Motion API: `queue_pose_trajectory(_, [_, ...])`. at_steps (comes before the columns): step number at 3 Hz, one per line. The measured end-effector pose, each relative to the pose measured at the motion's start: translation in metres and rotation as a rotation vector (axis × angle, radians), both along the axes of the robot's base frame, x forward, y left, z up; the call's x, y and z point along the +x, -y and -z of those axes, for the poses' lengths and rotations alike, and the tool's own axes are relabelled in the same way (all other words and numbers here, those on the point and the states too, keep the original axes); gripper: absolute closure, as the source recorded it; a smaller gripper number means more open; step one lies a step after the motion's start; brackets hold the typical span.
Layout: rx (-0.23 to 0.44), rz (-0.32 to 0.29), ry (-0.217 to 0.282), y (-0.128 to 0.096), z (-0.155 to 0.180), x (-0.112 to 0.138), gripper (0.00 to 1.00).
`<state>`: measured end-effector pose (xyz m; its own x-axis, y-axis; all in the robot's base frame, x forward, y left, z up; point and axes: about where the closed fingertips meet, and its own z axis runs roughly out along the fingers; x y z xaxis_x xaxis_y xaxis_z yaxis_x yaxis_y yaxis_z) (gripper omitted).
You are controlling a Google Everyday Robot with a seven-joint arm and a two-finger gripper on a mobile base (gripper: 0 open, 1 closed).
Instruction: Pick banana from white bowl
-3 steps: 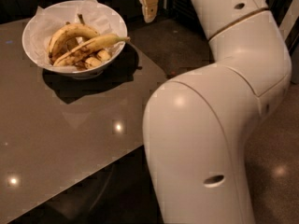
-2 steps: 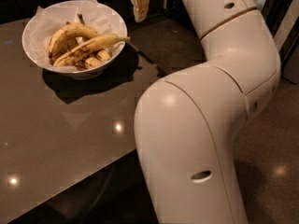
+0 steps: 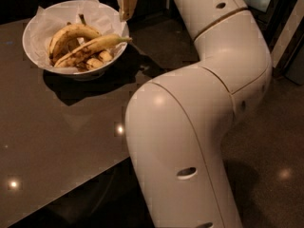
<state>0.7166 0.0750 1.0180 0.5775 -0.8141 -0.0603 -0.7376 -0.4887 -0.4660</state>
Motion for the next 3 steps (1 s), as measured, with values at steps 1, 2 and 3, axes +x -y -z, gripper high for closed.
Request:
queue_pose_trajectory(1, [0.031, 0.007, -0.063, -0.015, 0.013, -0.006, 0.35])
queue_pose_trajectory(2, [0.053, 0.019, -0.128, -0.03, 0.027, -0.012, 0.31])
queue_pose_trajectory(3, [0.062, 0.028, -0.18, -0.045, 0.041, -0.015, 0.28])
